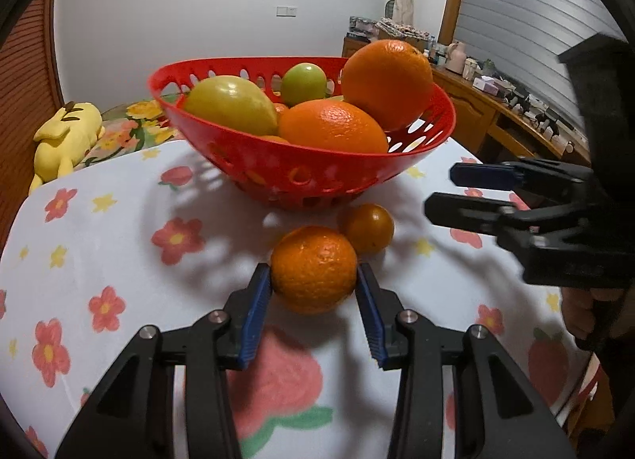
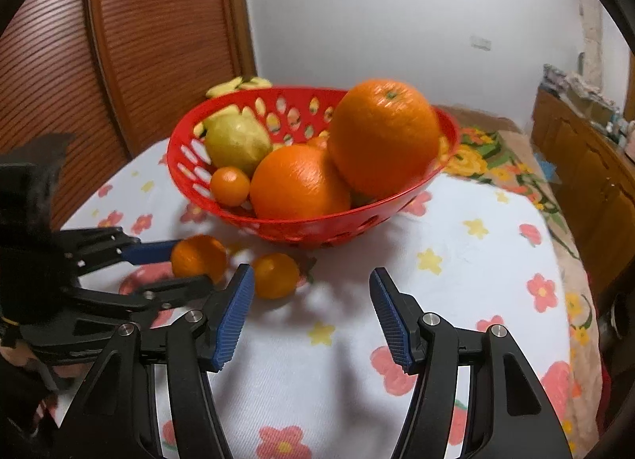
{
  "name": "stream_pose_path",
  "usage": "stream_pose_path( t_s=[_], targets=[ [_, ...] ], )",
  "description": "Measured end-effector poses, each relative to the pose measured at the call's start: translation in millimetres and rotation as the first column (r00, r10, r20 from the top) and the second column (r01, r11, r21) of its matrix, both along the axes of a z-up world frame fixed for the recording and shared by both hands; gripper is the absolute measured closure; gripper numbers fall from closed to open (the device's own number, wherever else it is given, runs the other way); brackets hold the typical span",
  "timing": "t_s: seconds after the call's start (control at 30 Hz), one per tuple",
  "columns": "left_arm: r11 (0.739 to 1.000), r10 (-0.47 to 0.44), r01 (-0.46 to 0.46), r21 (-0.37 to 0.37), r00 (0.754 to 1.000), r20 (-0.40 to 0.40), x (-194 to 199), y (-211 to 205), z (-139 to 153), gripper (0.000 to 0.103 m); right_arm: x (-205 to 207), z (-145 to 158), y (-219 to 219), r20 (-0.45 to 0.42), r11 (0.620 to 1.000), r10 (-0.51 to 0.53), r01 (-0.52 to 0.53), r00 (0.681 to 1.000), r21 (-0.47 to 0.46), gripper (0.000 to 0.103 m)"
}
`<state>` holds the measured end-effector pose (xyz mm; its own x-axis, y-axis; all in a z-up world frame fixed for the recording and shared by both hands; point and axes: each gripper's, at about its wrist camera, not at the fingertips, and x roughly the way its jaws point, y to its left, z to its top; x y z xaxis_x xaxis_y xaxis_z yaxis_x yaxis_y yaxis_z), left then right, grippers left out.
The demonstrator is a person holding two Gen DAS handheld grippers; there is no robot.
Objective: Organize fruits
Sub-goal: 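Grasp a small orange on the cloth with the left tool while the right tool approaches another, then grasp the other small orange on the cloth with the right tool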
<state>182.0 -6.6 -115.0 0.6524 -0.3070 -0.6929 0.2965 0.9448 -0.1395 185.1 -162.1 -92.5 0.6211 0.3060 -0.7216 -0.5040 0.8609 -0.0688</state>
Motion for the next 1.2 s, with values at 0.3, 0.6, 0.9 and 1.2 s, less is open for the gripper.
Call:
stream_pose_path(
  t_s=[0.3,0.6,0.9,1.2],
  targets=[
    [0.996,0.060,-0.056,-0.068,0.996,0.059,-29.8,30.9,12.9,0.062,12.6,-17.5,16.0,-0.045,1.000,0.022,-0.023,0.999,-0.012,0.040],
    [0.992,0.086,-0.076,-0.099,0.991,0.098,-46.4,41.7,25.9,0.062,25.0,-32.1,30.3,-0.076,1.000,0.024,-0.025,0.997,-0.018,0.046],
    [0.988,0.105,-0.091,-0.124,0.988,0.114,-51.3,45.3,31.4,0.062,28.3,-42.8,38.6,-0.108,0.997,0.035,-0.042,0.993,-0.058,0.060],
    [0.988,0.105,-0.088,-0.127,0.986,0.132,-49.8,42.2,39.5,0.062,7.3,-34.8,19.3,-0.093,0.999,0.050,-0.050,0.994,0.002,0.066]
  ],
)
